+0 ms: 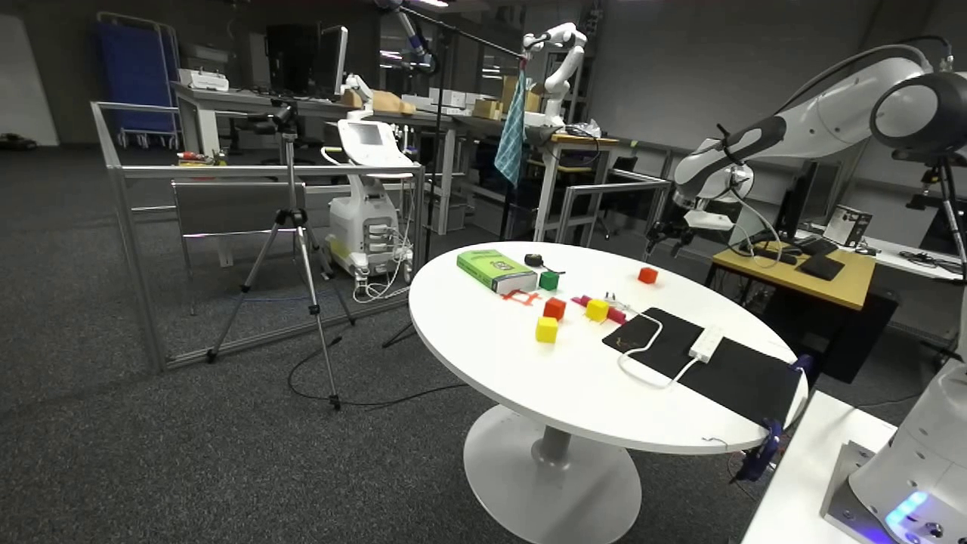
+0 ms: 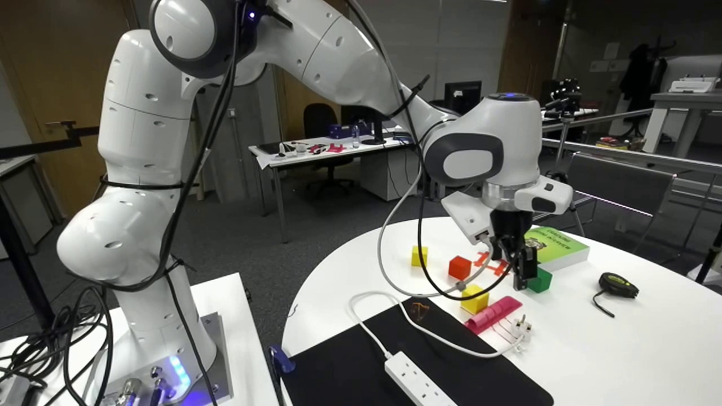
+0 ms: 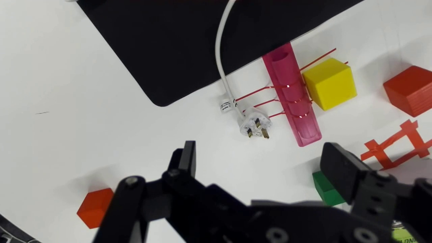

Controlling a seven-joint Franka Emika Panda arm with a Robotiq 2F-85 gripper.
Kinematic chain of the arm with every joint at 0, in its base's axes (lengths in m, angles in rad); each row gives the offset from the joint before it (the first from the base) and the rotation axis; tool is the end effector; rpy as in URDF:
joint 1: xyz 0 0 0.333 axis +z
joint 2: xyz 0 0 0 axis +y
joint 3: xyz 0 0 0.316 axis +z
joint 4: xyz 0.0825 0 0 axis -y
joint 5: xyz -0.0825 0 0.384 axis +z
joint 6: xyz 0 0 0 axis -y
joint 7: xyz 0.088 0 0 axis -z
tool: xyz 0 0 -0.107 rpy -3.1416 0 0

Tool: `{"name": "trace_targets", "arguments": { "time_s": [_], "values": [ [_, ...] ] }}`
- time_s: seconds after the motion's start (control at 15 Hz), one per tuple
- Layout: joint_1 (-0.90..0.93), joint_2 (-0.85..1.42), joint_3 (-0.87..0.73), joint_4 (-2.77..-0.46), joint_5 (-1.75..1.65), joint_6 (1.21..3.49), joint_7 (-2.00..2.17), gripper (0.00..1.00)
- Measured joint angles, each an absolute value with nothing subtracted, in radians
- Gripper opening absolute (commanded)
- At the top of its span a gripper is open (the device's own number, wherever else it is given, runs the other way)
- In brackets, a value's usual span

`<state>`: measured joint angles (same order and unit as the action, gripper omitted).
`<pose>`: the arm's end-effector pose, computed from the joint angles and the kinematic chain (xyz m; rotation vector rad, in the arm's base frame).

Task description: Completely put the extension cable on the black mat

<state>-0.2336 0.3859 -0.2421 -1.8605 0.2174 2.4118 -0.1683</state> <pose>0.5845 -0.2870 0.3345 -3.0452 0.6672 -0.3026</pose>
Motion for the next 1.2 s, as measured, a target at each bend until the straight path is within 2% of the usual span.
{"name": "trace_targets", "arguments": {
  "time_s": [0.47, 0.8, 1.2],
  "values": [
    [-0.371, 0.500, -0.084, -1.764, 0.373, 2.410, -0.411, 1.00],
    [-0.425, 0.629, -0.056, -1.628, 0.374, 2.422, -0.452, 1.00],
    [-0.437, 0.687, -0.047, -1.599, 0.360, 2.474, -0.424, 1.00]
  ]
}}
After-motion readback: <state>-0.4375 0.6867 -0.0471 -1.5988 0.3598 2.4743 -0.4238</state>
